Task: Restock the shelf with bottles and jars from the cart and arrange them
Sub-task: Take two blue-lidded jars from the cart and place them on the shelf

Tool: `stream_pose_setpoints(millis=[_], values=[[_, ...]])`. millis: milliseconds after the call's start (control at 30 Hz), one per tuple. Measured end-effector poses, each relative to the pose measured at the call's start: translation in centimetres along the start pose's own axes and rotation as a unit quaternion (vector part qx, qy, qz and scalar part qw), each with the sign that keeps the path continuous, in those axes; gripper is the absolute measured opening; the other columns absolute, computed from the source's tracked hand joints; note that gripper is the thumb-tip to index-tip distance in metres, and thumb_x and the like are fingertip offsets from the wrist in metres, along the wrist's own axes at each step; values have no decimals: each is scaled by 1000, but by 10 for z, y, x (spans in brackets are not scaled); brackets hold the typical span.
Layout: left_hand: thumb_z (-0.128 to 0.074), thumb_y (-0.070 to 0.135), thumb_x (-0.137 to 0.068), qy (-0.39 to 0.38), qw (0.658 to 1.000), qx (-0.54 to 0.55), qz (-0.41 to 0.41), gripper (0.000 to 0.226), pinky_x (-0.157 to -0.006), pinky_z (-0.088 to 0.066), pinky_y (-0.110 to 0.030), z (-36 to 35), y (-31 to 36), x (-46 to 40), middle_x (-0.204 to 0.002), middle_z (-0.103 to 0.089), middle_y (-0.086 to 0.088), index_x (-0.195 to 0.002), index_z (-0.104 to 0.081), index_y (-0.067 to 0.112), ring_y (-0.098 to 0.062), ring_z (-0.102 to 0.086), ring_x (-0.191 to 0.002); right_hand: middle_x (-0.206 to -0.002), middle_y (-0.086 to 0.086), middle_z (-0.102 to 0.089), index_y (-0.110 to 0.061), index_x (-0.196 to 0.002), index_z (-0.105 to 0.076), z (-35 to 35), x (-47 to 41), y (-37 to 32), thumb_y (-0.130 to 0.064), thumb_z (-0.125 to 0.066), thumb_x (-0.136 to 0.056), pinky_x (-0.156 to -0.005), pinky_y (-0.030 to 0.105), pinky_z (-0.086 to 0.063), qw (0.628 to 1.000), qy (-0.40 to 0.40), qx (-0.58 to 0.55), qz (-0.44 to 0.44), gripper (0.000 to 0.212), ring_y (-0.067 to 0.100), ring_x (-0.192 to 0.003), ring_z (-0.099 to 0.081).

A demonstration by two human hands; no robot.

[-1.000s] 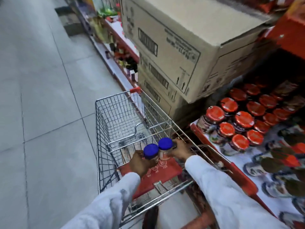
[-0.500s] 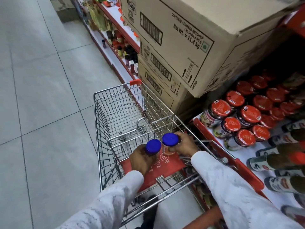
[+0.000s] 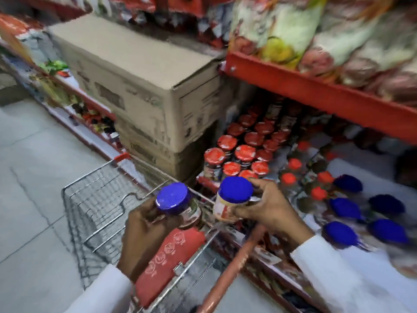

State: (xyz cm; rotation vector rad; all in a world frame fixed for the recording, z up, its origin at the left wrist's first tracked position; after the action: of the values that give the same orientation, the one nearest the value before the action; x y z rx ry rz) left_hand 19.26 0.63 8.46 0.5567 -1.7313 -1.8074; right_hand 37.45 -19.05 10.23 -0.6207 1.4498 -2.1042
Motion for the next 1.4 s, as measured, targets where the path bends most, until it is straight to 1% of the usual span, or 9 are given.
stream_pose_setpoints(millis=[133,300,467,733,800,867,967,1133,1400], values=[[-93,2,-46,-90,995,-10,-48,60,-72,-55,-14,-78,51,31,-94,-80,1,-102,-76,14,-9,-74,-85,-86,-22,-76,-25,-94,-70,77,58,-1,-3,-91,-53,-75,17,-54,997,76,-4,17,51,-3,-83,-68],[-99,20,-39,-193,979,4,-64,71,-68,-56,-15,-189,76,76,-92,-80,-5,-104,-73,8,-11,-74,-80,-94,-16,-76,-29,-96,-70,173,148,16,-31,-90,-47,-78,27,-58,985,174,17,18,53,3,-92,-70],[-79,-23,-58,-254,966,-23,-38,59,-67,-57,-16,-292,54,109,-95,-80,-4,-106,-69,9,-10,-74,-82,-92,-17,-76,-35,-94,-70,250,235,64,-28,-85,-48,-80,33,-59,962,270,34,-7,49,2,-89,-70],[-73,-21,-67,-267,957,-96,-55,56,-78,-55,-14,-420,5,143,-103,-76,9,-104,-66,20,4,-70,-88,-94,-16,-76,-55,-97,-63,320,308,152,-28,-87,-50,-78,38,-60,919,391,30,-49,59,7,-89,-71],[-68,-23,-68,-281,951,-120,-52,60,-79,-53,-12,-444,-11,142,-108,-72,4,-108,-61,22,-2,-69,-93,-95,-13,-75,-57,-95,-61,328,309,169,-35,-84,-49,-78,38,-59,916,396,23,-59,56,8,-89,-70],[-67,-18,-68,-281,946,-149,-57,63,-86,-55,-24,-459,-27,136,-107,-69,9,-106,-58,32,-13,-67,-101,-95,-12,-75,-47,-96,-64,331,305,185,-41,-81,-49,-76,38,-59,916,394,19,-74,51,8,-88,-69],[-65,-9,-70,-283,931,-215,-86,59,-91,-57,-39,-474,-44,130,-105,-70,6,-110,-53,33,-15,-68,-101,-96,-11,-73,-41,-97,-62,331,296,199,-31,-84,-55,-75,32,-56,918,385,34,-90,49,8,-89,-68],[-68,-8,-74,-291,917,-260,-80,55,-86,-52,-29,-489,-63,125,-104,-69,3,-120,-53,18,-17,-66,-100,-90,-17,-69,-36,-100,-59,328,279,218,-20,-86,-61,-65,3,-43,920,371,51,-115,50,-14,-82,-60],[-65,-9,-77,-286,917,-270,-71,50,-81,-49,-25,-495,-75,122,-97,-66,2,-121,-53,12,-19,-64,-93,-93,-7,-67,-28,-105,-56,323,269,242,-5,-85,-65,-64,-1,-39,911,374,57,-164,55,-10,-82,-57]])
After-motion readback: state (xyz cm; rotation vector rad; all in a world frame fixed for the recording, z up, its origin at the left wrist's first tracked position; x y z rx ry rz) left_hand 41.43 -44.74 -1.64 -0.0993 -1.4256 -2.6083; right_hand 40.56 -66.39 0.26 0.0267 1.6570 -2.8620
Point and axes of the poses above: each hand's wrist, its own x-axis away from the middle knuckle, its own z-axis out of the back of the hand, y = z × x, the point moved 10 cm from there along -x, towards the middle knuckle
